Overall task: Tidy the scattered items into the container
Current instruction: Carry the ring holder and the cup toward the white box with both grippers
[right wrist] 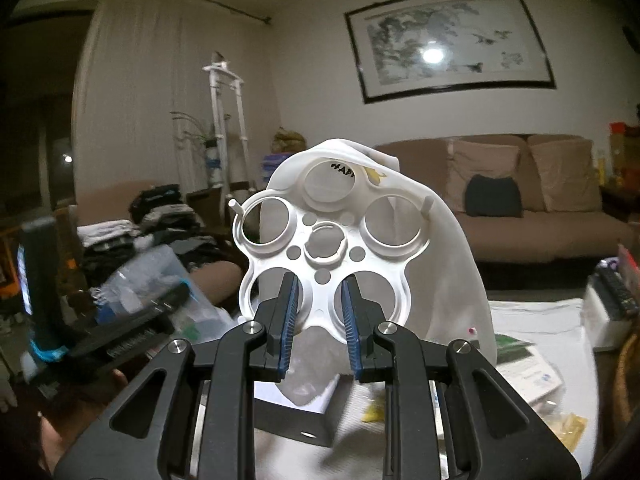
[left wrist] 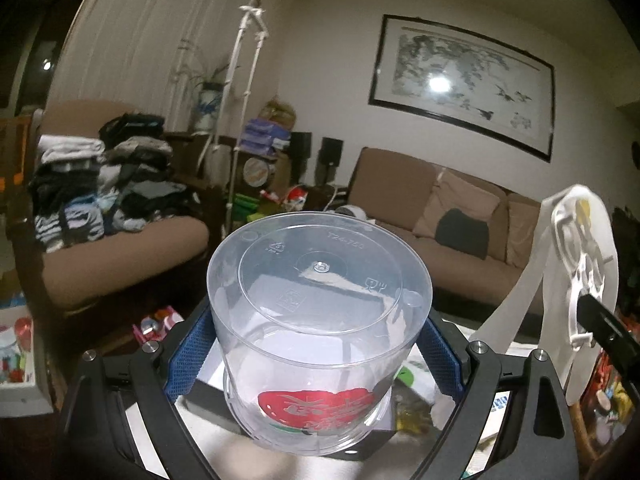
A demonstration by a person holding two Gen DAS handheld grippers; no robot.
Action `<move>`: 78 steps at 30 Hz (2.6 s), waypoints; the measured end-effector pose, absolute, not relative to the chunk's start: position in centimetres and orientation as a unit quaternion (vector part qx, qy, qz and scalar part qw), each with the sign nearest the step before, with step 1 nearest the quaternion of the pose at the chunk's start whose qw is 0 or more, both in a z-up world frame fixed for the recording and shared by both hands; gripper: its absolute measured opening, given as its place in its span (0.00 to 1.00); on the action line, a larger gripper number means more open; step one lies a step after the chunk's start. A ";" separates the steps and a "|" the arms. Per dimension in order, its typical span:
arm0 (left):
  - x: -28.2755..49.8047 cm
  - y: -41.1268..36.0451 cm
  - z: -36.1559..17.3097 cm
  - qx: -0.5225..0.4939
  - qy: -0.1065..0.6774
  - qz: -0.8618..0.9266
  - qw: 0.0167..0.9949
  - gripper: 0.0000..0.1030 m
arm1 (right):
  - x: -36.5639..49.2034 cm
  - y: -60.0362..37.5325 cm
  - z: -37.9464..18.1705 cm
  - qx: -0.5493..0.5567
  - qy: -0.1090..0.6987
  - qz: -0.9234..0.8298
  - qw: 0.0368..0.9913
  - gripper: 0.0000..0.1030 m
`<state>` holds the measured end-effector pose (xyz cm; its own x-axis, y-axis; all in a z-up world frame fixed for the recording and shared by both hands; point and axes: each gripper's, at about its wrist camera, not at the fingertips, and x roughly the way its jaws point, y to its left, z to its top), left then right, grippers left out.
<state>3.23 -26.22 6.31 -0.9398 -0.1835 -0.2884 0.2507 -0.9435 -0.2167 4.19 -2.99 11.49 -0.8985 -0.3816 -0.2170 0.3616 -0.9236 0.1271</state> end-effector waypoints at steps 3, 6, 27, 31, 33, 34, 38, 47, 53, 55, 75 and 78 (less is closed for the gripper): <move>4.0 -28.2 6.0 0.127 0.138 -0.976 0.109 0.91 | 4.7 -5.3 11.6 0.116 -0.021 -0.972 0.201 0.20; 4.7 -29.8 5.5 0.134 0.137 -0.975 0.112 0.91 | 4.6 -7.1 12.4 0.124 -0.019 -0.971 0.205 0.20; 4.1 -30.4 5.4 0.102 0.112 -0.980 0.129 0.91 | 0.8 -8.9 6.0 0.122 -0.041 -0.940 0.317 0.20; 1.9 -29.5 4.8 0.116 0.095 -0.980 0.129 0.91 | -0.6 -8.4 5.6 0.126 -0.026 -0.943 0.306 0.20; 0.9 -29.2 4.9 0.126 0.096 -0.979 0.126 0.91 | -1.3 -8.1 5.7 0.127 -0.031 -0.943 0.307 0.20; 0.6 -28.9 5.0 0.128 0.094 -0.979 0.127 0.91 | -1.5 -7.8 5.6 0.129 -0.037 -0.941 0.310 0.20; 0.6 -28.4 5.2 0.130 0.113 -0.976 0.131 0.91 | -2.3 -4.7 5.1 0.151 -0.123 -0.928 0.318 0.20; 0.7 -26.9 5.4 0.135 0.141 -0.975 0.104 0.91 | -4.2 13.2 -6.4 0.138 -0.629 -0.702 0.304 0.17; 0.5 -25.9 5.2 0.139 0.136 -0.976 0.100 0.91 | -3.8 11.7 -1.8 0.196 -0.483 -0.802 0.290 0.16; 0.3 -25.8 5.2 0.146 0.128 -0.975 0.104 0.91 | -3.3 10.0 1.0 0.191 -0.399 -0.847 0.293 0.17; -1.1 -27.0 4.3 0.197 0.080 -0.967 0.139 0.91 | -4.7 2.4 3.3 0.294 -0.237 -0.894 0.243 0.17; -1.2 -27.3 4.4 0.197 0.076 -0.967 0.140 0.91 | -4.4 1.3 2.2 0.298 -0.233 -0.891 0.250 0.17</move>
